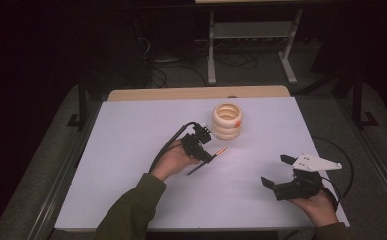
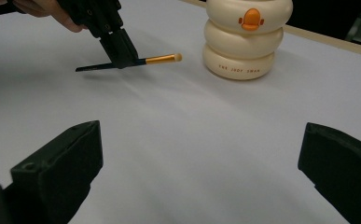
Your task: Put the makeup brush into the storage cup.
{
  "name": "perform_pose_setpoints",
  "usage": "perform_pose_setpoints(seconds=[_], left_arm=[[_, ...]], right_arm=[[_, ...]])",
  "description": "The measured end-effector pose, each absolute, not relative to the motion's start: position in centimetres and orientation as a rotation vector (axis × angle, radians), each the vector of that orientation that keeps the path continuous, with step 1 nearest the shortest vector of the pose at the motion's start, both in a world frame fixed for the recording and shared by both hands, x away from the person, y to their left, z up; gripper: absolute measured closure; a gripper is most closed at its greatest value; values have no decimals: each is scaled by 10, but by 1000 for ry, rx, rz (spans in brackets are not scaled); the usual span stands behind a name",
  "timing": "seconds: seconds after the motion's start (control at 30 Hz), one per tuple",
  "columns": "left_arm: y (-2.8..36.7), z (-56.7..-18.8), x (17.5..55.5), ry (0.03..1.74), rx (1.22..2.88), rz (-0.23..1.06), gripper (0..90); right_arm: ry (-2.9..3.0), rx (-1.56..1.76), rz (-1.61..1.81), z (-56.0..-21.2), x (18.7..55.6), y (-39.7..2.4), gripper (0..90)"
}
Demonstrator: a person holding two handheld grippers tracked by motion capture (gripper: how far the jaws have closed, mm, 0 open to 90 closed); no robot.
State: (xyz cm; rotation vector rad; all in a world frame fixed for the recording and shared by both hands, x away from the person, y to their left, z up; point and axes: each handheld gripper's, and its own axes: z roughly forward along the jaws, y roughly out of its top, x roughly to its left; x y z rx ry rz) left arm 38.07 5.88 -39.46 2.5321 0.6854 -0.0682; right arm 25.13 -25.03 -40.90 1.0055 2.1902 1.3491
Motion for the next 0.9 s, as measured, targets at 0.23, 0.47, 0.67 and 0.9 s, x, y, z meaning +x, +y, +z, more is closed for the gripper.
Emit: perform_pose_setpoints(seconds=[0.23,0.47,0.67,0.9], left_arm=[[75,-386,373,657,2475,-46,834],[94,-379,362,642,2374,-34,834],[104,-378,355,629,2320,-36,834],[111,-381,350,626,2279,-48,835]], right_arm=[[2186,1005,1381,-408,252,-250,0],[2196,1014,1417,-406,253,-245,0],[2218,1005,1432,-404,256,-239,0],[2238,1004,1460,-401,258,-232,30]])
